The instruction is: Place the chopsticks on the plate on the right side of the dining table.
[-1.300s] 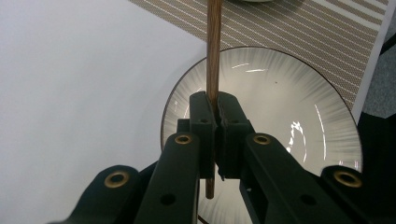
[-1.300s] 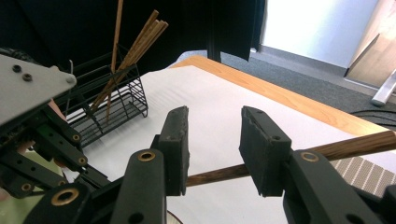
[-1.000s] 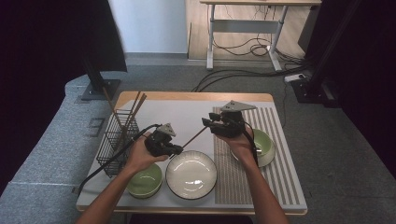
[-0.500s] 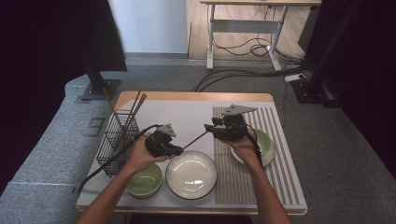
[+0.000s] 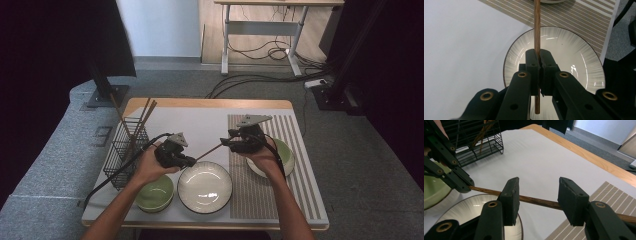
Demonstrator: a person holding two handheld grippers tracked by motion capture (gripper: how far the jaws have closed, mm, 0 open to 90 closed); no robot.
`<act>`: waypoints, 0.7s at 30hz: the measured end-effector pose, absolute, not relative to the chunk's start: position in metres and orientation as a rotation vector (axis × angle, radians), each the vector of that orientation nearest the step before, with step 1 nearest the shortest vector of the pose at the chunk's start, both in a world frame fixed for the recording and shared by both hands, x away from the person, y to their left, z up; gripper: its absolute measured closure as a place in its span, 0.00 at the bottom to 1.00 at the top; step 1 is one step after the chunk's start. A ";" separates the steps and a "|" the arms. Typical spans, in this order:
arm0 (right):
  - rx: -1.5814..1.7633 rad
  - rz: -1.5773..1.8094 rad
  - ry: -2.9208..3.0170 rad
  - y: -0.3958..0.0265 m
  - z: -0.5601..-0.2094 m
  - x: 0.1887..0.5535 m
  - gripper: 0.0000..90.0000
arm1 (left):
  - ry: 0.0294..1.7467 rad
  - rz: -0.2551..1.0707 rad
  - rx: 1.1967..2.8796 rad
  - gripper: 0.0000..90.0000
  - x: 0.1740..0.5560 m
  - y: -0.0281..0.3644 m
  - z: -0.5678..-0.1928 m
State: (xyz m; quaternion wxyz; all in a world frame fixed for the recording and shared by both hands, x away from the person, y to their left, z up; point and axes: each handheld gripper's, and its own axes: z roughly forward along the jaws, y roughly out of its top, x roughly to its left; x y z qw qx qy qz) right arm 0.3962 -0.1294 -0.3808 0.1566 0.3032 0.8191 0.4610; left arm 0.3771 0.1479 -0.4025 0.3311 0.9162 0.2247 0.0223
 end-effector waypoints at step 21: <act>0.840 1.228 2.380 -0.133 -0.381 0.399 0.55 | 0.569 0.047 2.399 0.96 0.376 0.149 -0.402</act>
